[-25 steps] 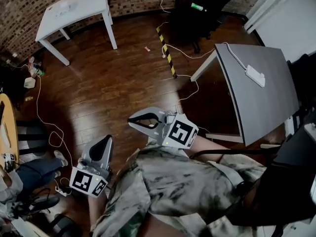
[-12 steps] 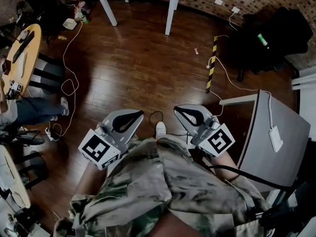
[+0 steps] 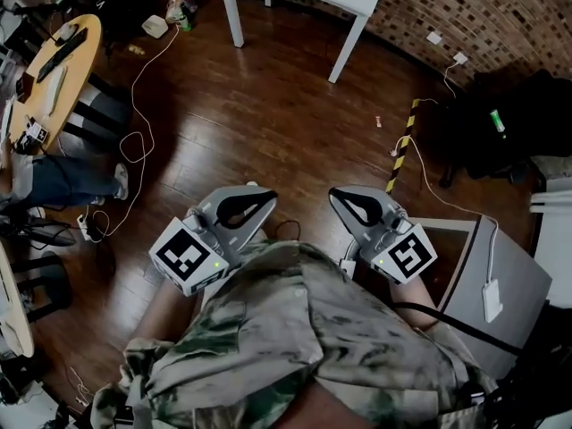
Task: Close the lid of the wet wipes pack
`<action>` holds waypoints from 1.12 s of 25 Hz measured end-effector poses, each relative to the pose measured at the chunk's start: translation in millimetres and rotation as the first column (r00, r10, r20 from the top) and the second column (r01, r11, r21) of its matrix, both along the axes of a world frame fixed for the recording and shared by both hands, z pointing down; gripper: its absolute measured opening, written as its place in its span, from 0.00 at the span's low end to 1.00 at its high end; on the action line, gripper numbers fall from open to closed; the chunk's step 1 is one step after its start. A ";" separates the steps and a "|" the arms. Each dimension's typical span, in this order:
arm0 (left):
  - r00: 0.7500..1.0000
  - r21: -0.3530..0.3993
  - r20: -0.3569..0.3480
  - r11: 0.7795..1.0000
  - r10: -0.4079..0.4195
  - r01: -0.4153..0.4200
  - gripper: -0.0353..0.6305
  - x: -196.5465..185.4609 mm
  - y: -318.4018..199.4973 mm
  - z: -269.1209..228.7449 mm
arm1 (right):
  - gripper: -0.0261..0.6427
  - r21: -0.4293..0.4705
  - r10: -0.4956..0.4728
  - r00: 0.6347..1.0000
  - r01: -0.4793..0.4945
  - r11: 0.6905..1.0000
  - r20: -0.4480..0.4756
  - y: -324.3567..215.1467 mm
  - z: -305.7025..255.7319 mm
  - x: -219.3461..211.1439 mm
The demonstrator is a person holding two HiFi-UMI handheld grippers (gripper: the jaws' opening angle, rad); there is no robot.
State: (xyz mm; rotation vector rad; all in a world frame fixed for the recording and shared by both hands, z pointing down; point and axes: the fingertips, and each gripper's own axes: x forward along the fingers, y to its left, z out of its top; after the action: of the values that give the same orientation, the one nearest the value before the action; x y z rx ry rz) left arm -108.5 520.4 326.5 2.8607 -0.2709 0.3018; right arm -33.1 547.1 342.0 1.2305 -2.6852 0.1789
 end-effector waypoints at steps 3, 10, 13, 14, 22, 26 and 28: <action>1.000 0.015 -0.018 1.000 0.002 -0.002 0.06 -5.0 -48.6 0.1 | 0.05 0.023 0.010 0.999 -0.009 1.000 -0.048 -41.1 -1.3 1.6; 0.995 0.069 -0.028 0.994 0.092 -0.090 0.05 -17.0 -153.1 -8.8 | 0.05 0.043 0.064 0.993 -0.060 0.997 -0.101 -150.0 -16.9 -7.1; 0.992 0.055 -0.019 0.991 0.121 -0.120 0.05 -27.1 -192.0 -4.7 | 0.05 0.026 0.066 0.993 -0.064 0.998 -0.099 -188.8 -13.0 -20.5; 0.992 0.057 -0.020 0.991 0.124 -0.123 0.05 -28.9 -204.8 -2.0 | 0.05 0.021 0.065 0.993 -0.063 0.998 -0.102 -200.1 -10.8 -24.3; 0.995 0.023 -0.026 0.995 0.095 -0.094 0.05 -28.7 -273.1 13.4 | 0.05 -0.022 0.041 0.993 -0.044 0.999 -0.113 -268.1 8.2 -26.2; 0.998 0.017 -0.018 0.998 0.068 -0.068 0.06 -21.2 -309.5 29.4 | 0.05 -0.022 0.032 0.994 -0.035 0.999 -0.102 -310.0 20.7 -12.5; 0.999 0.001 -0.009 0.999 0.046 -0.046 0.05 -15.6 -334.2 35.3 | 0.05 -0.021 0.028 0.995 -0.030 0.999 -0.092 -336.0 26.6 -3.3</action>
State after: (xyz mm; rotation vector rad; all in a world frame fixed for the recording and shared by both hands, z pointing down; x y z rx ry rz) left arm -124.1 186.2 361.8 2.8718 -0.2041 0.2969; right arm -36.4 211.0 368.7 1.2410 -2.5817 0.1526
